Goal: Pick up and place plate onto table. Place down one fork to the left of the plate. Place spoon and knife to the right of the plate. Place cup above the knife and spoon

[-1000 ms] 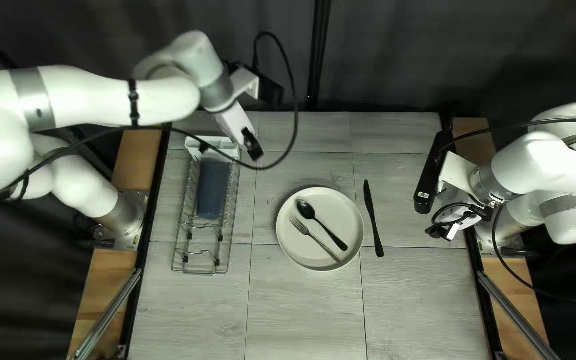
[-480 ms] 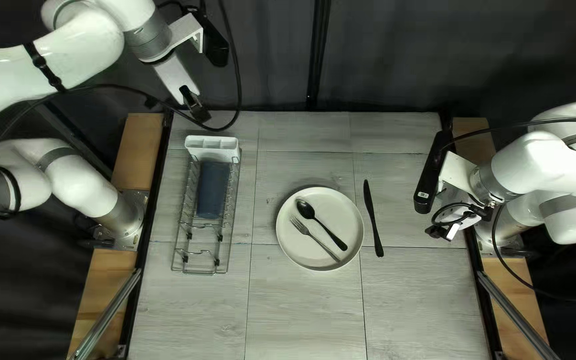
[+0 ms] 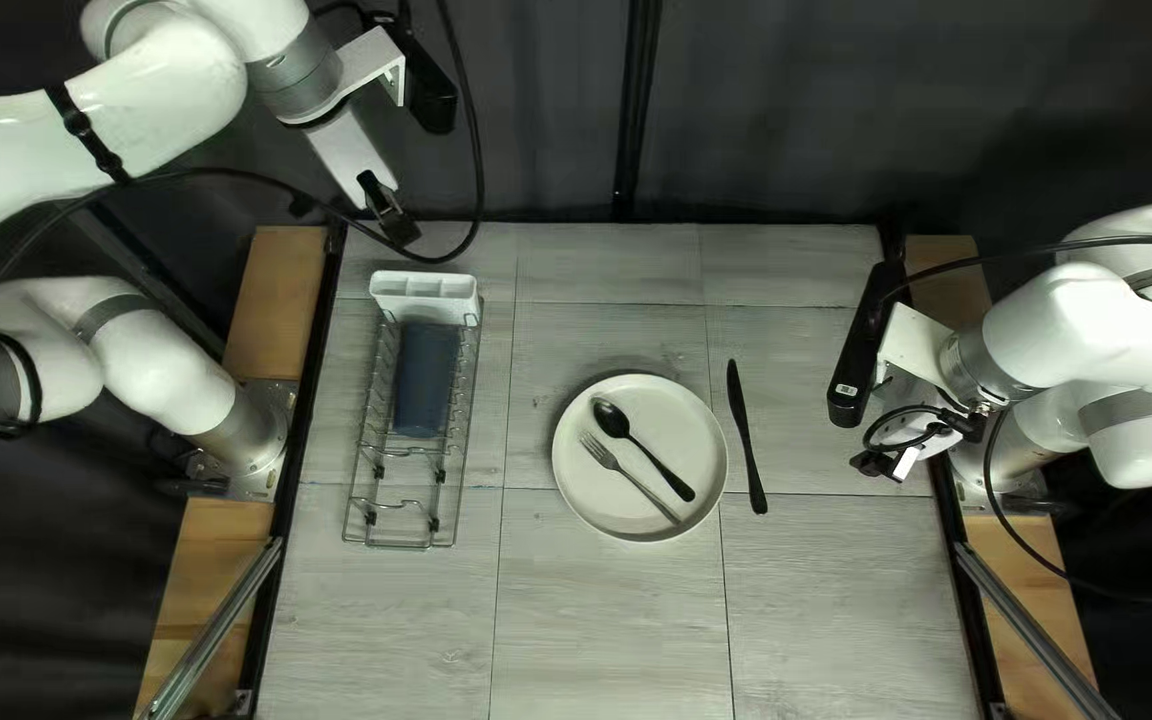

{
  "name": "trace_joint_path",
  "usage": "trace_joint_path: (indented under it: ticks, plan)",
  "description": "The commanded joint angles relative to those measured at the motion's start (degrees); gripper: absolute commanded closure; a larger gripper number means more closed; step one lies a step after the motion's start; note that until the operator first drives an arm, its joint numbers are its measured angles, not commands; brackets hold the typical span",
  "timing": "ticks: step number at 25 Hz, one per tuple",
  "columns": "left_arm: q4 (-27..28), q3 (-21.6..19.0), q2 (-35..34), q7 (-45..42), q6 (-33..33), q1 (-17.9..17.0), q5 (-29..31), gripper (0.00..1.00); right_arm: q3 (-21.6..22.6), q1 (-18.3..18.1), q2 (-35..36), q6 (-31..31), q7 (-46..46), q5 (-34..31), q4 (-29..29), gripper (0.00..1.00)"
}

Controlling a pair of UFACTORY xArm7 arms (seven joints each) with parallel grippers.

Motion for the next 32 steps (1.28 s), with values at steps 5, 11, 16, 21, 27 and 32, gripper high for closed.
trace_joint_path:
  ticks: [5, 11, 16, 21, 27, 32]
  plan:
    - [0.00, 0.00, 0.00, 0.00, 0.00, 0.00, 0.00, 0.00, 4.69, -8.05, 27.79, -10.73, 9.27, -8.74, 10.68, 0.00]
    - [0.00, 0.00, 0.00, 0.00, 0.00, 0.00, 0.00, 0.00, 1.09, -12.43, 42.67, -19.49, 9.43, -12.85, 13.40, 0.00]
    - [0.00, 0.00, 0.00, 0.00, 0.00, 0.00, 0.00, 0.00, 0.87, -12.01, 54.43, -21.43, 12.87, -14.70, 21.33, 0.00]
    - [0.00, 0.00, 0.00, 0.00, 0.00, 0.00, 0.00, 0.00, 0.54, -9.22, 62.22, -22.25, 18.58, -19.45, 26.47, 0.00]
    - [0.00, 0.00, 0.00, 0.00, 0.00, 0.00, 0.00, 0.00, 0.35, -8.28, 65.55, -23.31, 20.14, -21.18, 28.32, 0.00]
    - [0.00, 0.00, 0.00, 0.00, 0.00, 0.00, 0.00, 0.00, 0.23, -8.05, 67.25, -25.19, 20.78, -21.69, 28.63, 0.00]
